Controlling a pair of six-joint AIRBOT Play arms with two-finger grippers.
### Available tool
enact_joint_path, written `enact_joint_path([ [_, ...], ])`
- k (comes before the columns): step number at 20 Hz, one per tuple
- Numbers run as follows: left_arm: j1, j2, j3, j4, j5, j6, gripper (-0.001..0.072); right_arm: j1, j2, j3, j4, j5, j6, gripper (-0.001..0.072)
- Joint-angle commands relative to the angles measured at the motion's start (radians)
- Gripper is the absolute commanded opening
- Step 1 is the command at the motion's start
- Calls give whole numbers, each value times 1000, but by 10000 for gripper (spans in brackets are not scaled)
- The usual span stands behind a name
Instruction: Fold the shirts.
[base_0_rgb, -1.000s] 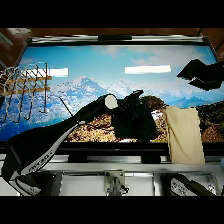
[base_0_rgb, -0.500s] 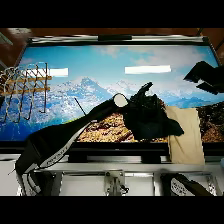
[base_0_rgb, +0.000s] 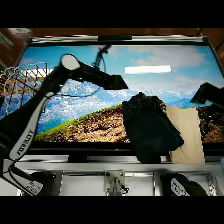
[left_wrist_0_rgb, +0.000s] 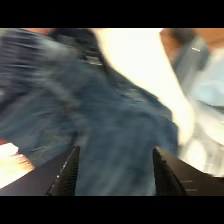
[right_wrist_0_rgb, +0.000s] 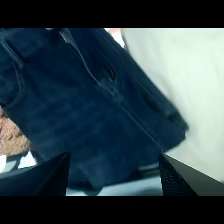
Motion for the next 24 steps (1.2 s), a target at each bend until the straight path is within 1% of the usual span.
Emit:
enact_joint_path([
  [1,134,71,1,113,-67,5,522,-35,200,-256,65,-3,105,668],
  [3,175,80,1,122,-67,12,522,-35,348,-467,20,-69,229,671],
  [4,190,82,1,122,-68,12,522,-35,407,-575,23,-96,280,672],
  [6,210,85,1,122,-69,14,522,-34,488,-764,150,-171,313,677],
  [7,215,85,1,121,-70,20,522,-31,511,-840,204,-206,322,696],
  [9,217,85,1,121,-71,20,522,-7,531,-951,218,-275,360,696],
  [13,219,85,1,124,-74,23,520,94,528,-1051,182,-447,431,697],
  [16,223,85,1,124,-72,23,504,138,528,-1139,228,-568,444,697],
  [18,224,85,1,124,-72,23,504,158,525,-1167,238,-713,459,697],
  [19,224,85,1,124,-72,22,504,161,510,-1169,217,-766,483,697],
  [21,224,85,1,124,-72,21,504,161,439,-1169,223,-820,475,696],
  [22,224,85,1,124,-72,19,504,173,393,-1169,251,-861,445,693],
  [23,224,85,1,124,-72,19,504,188,353,-1168,276,-914,444,681],
  [24,224,85,1,124,-72,19,504,205,320,-1167,301,-979,435,504],
])
